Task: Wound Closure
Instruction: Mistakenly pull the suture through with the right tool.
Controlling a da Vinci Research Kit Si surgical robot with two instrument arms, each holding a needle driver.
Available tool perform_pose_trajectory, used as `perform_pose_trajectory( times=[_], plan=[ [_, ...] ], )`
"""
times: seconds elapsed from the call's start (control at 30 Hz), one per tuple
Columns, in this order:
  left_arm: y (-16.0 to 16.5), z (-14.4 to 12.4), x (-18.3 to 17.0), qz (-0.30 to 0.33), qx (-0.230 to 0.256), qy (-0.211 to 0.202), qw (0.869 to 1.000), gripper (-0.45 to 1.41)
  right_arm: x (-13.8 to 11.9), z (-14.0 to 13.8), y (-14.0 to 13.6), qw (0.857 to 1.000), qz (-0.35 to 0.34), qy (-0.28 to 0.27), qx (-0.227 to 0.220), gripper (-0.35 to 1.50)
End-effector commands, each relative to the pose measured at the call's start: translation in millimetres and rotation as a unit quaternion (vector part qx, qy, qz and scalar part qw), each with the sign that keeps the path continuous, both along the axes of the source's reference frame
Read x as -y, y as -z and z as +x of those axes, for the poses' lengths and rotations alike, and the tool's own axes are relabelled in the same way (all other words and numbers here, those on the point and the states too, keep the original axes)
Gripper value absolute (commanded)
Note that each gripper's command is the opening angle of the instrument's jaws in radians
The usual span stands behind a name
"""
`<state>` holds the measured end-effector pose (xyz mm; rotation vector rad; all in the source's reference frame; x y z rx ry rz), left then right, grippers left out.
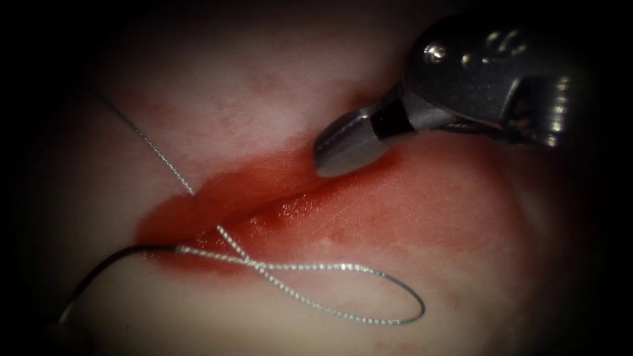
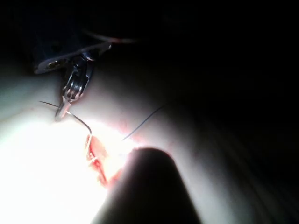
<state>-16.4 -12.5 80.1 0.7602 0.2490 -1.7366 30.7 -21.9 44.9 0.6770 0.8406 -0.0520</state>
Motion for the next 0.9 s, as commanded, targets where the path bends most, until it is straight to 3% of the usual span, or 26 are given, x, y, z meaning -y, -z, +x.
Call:
perform_pose_trajectory(
  times=[0.03,0.27,0.37,0.47,0.63,0.77,0.9],
  plan=[
    [0.2,-0.3,-1.2,-0.004,0.003,-0.001,1.000,-0.45,-0.1,2.3,-0.4,1.000,0.010,0.012,-0.004,-0.35],
    [0.7,-0.6,-1.7,-0.020,0.021,-0.021,0.999,-0.45,4.0,4.6,-4.6,0.996,0.053,0.065,0.000,-0.35],
    [0.8,-0.8,-2.0,-0.055,0.019,-0.053,0.997,-0.45,4.9,4.7,-5.5,0.994,0.074,0.074,0.011,-0.35],
    [0.6,-0.7,-2.4,-0.086,-0.035,-0.085,0.992,-0.45,5.8,4.4,-5.9,0.991,0.103,0.078,0.023,-0.35],
    [0.4,-0.4,-3.0,-0.099,-0.037,-0.078,0.991,-0.45,8.0,3.3,-6.5,0.983,0.156,0.086,0.047,-0.35],
    [0.2,0.7,-3.6,-0.108,-0.058,-0.051,0.991,-0.45,11.3,0.6,-7.3,0.965,0.219,0.097,0.107,-0.35],
    [0.2,1.5,-4.0,-0.109,-0.067,-0.045,0.991,-0.45,12.7,-1.4,-7.2,0.954,0.242,0.108,0.140,-0.35]
  ],
)
